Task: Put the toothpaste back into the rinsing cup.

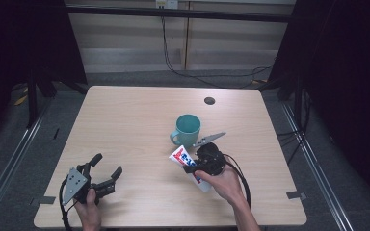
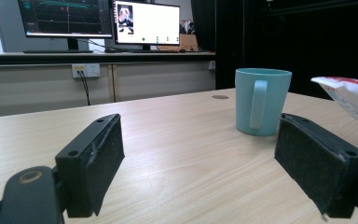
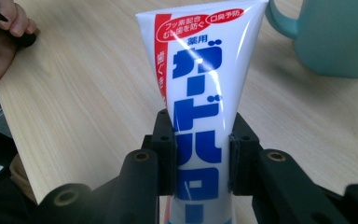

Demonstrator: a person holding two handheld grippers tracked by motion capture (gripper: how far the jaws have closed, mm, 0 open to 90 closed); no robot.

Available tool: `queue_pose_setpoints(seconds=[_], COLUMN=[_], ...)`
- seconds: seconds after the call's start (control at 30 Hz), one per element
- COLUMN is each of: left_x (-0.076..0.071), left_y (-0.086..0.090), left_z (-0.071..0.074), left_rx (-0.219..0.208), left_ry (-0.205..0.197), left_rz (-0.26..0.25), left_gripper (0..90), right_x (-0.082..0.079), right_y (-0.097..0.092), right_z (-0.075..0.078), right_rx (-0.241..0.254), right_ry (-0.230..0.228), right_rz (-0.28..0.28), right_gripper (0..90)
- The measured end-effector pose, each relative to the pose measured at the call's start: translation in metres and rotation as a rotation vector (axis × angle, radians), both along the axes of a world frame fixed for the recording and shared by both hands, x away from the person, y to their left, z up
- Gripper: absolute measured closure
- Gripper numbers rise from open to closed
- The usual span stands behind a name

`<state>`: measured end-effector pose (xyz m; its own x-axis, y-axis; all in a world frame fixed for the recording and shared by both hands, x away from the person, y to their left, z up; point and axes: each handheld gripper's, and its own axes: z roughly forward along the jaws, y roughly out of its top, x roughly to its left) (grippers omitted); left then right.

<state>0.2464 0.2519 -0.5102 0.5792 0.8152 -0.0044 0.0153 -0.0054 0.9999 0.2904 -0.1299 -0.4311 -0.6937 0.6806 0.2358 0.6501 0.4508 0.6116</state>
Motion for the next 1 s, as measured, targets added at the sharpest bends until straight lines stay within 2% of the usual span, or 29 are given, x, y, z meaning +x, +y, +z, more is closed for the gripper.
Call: queue_pose_setpoints(seconds=[0.1,0.27,0.7,1.0], left_x=[0.0,0.0,0.0,0.0], left_y=[0.0,0.0,0.0,0.0], left_z=[0.0,0.0,0.0,0.0], left_rx=[0.001,0.0,0.001,0.001], left_ry=[0.0,0.0,0.0,0.0], left_rz=[0.0,0.0,0.0,0.0], left_gripper=[15.5,15.5,15.5,15.5], right_x=[-0.001,-0.003,-0.005,-0.007], right_y=[-0.001,0.0,-0.003,-0.007], right_z=[0.001,0.003,0.01,0.015], right_rx=[0.011,0.036,0.09,0.138], right_ry=[-0.014,-0.066,-0.117,-0.174], right_rz=[-0.009,-0.017,-0.037,-0.063], right_gripper=[69.3,69.1,69.1,69.1])
